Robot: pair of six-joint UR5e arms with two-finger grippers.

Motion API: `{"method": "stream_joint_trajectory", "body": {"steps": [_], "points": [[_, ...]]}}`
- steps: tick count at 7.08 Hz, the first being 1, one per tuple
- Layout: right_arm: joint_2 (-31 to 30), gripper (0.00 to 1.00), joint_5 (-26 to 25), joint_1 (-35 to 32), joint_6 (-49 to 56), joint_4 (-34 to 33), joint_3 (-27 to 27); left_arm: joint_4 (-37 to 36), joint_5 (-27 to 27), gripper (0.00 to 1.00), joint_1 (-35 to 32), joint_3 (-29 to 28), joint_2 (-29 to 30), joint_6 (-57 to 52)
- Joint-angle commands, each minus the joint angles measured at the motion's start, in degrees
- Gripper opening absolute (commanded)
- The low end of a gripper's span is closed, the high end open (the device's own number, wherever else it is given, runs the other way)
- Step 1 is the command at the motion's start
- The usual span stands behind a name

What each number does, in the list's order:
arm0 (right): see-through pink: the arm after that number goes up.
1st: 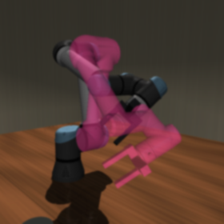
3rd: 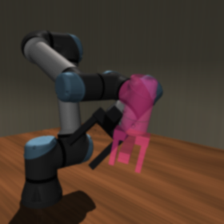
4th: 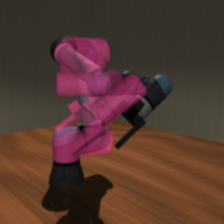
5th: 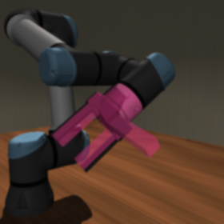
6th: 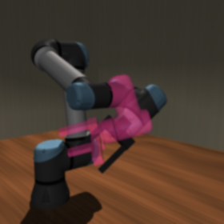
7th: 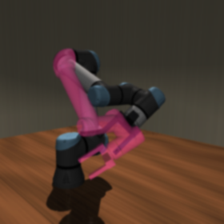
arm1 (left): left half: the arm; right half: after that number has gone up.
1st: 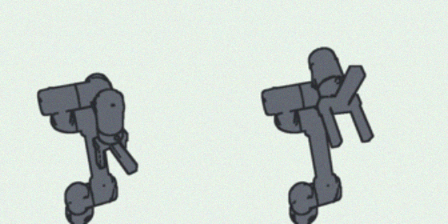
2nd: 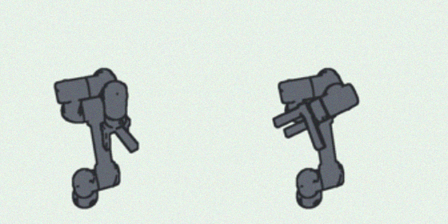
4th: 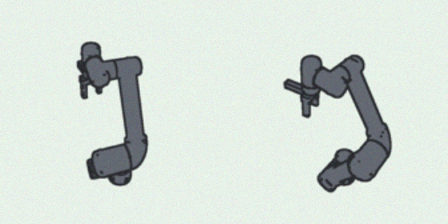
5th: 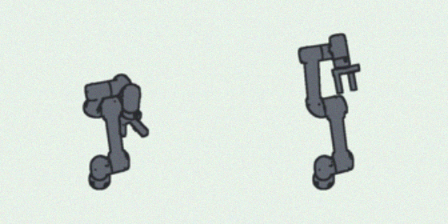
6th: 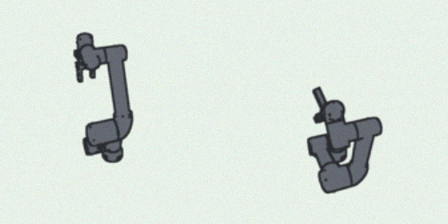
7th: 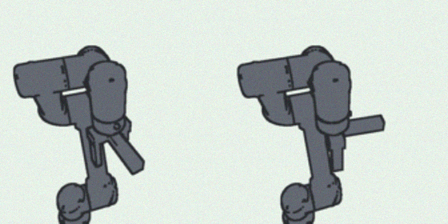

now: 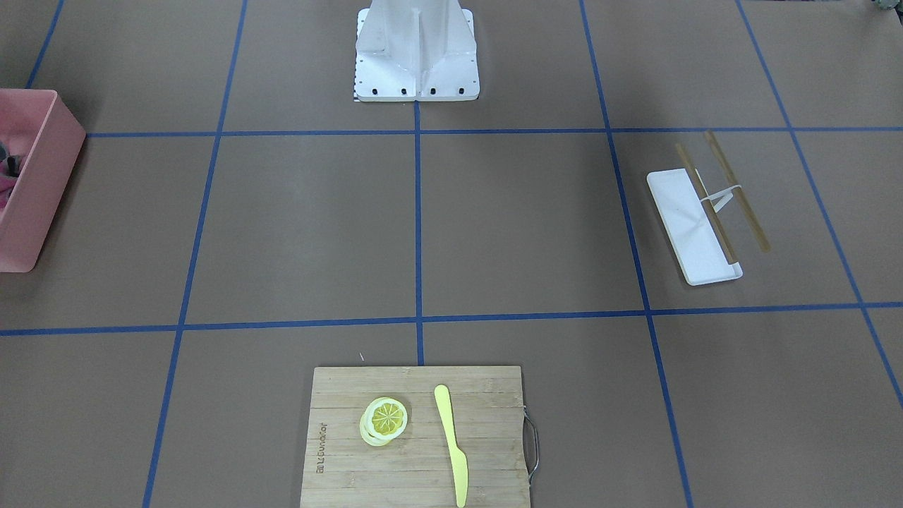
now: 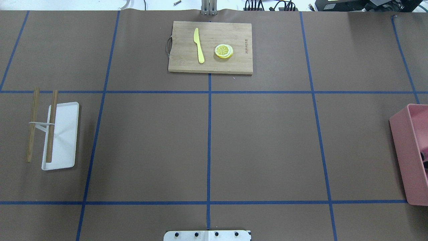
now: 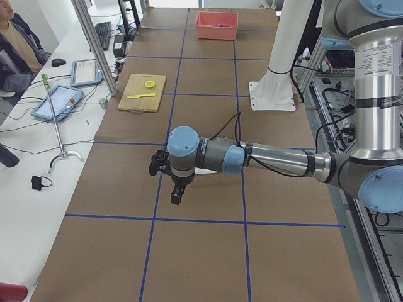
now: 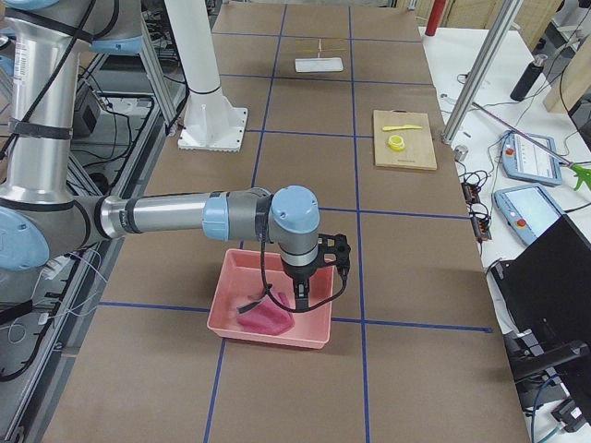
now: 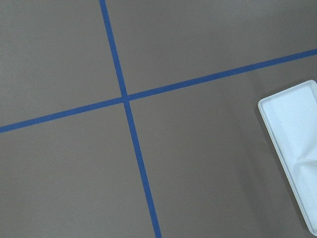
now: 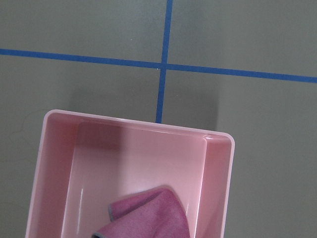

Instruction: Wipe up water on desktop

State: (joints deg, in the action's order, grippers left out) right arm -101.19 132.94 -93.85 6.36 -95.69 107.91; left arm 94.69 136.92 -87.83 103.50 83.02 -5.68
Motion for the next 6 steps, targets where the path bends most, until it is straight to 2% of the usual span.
{"method": "stream_joint_trajectory", "body": {"steps": [1, 3, 4, 6], "points": [[0.91, 1.00, 0.12, -0.02, 0.06, 0.06, -2.79, 1.55, 0.27, 0.98, -0.32, 0.11, -0.58, -0.03], [1.17, 1.00, 0.04, -0.02, 0.32, 0.15, -2.53, 1.46, 0.27, 0.98, -0.15, 1.09, -0.93, -0.03], [0.91, 1.00, 0.47, -0.02, 0.24, 0.15, -2.45, 1.37, 0.10, 0.98, -0.06, -0.56, -0.58, 0.15], [3.27, 1.00, -0.05, -0.02, 0.32, -0.03, -1.74, 1.46, 0.36, 0.98, -0.33, -0.49, -3.21, 0.06]]}}
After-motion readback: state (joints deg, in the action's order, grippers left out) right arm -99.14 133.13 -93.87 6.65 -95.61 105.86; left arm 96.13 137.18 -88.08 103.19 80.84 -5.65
